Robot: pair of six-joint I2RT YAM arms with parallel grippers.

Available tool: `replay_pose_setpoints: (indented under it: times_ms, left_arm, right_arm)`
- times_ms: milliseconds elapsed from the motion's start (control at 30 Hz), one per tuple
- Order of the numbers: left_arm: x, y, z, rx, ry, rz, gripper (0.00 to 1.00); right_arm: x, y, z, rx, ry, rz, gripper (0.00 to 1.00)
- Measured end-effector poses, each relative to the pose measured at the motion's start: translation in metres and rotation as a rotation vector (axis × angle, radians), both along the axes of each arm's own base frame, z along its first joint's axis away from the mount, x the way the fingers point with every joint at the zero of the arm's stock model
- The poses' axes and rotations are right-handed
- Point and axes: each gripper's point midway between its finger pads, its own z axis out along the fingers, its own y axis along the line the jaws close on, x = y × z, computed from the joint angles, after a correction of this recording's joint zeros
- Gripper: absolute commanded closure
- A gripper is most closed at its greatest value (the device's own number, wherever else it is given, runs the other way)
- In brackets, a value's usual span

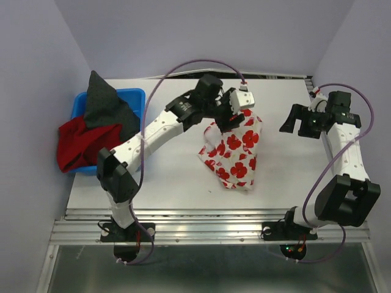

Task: Fold and stack the skirts
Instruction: Move the skirt to the center of the board

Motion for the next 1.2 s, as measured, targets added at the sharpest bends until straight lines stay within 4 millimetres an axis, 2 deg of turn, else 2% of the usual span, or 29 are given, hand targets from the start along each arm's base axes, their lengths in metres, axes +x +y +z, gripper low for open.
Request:
replay_pose_setpoints:
  times_ms: [100,167,267,367,467,567,600,633,767,833,867,1033,1133,1167,1200]
  left_arm:
    - [-0.010,-0.013,-0.066,0.086,0.135,-0.003,0.02]
    - [-0.014,-0.007,-0.083,0.113,0.186,0.018,0.02]
    - [-0.010,0.003,-0.070,0.078,0.185,0.053,0.02]
    - [-0.005,0.035,-0.045,0.009,0.174,0.120,0.06]
    - [-0.006,0.083,-0.036,-0.052,0.192,0.212,0.12]
    - [-0.001,0.116,-0.046,-0.094,0.251,0.302,0.14]
    - [0.000,0.121,-0.051,-0.102,0.280,0.318,0.14]
    - [0.002,0.125,-0.063,-0.104,0.320,0.338,0.14]
    - [-0.001,0.131,-0.094,-0.087,0.417,0.374,0.14]
    - [-0.003,0.132,-0.099,-0.085,0.435,0.381,0.13]
    - [-0.003,0.132,-0.100,-0.087,0.437,0.383,0.12]
    - [-0.003,0.133,-0.104,-0.093,0.433,0.392,0.11]
    - [-0.006,0.137,-0.111,-0.083,0.436,0.408,0.11]
    - [-0.007,0.139,-0.113,-0.082,0.436,0.412,0.11]
    - [-0.008,0.140,-0.115,-0.078,0.437,0.416,0.11]
  right_arm:
    - [-0.006,0.001,-0.005,-0.008,0.023,0.032,0.00]
    - [-0.010,0.003,-0.007,-0.015,0.028,0.060,0.00]
    - [-0.018,0.007,-0.010,-0.021,0.039,0.118,0.00]
    - [-0.028,0.012,-0.013,-0.018,0.055,0.174,0.03]
    - [-0.038,0.020,-0.019,-0.022,0.078,0.228,0.21]
    - [-0.045,0.040,-0.025,-0.051,0.100,0.296,0.34]
    - [-0.046,0.044,-0.026,-0.061,0.104,0.311,0.37]
    - [-0.048,0.059,-0.028,-0.080,0.108,0.360,0.39]
    - [-0.052,0.096,-0.041,-0.100,0.163,0.455,0.43]
    - [-0.051,0.107,-0.055,-0.116,0.211,0.477,0.43]
    - [-0.050,0.115,-0.069,-0.126,0.261,0.493,0.43]
    - [-0.049,0.129,-0.113,-0.192,0.394,0.508,0.42]
    - [-0.046,0.130,-0.132,-0.250,0.441,0.496,0.54]
    - [-0.043,0.128,-0.137,-0.273,0.449,0.487,0.74]
    - [-0.040,0.127,-0.142,-0.289,0.457,0.477,0.85]
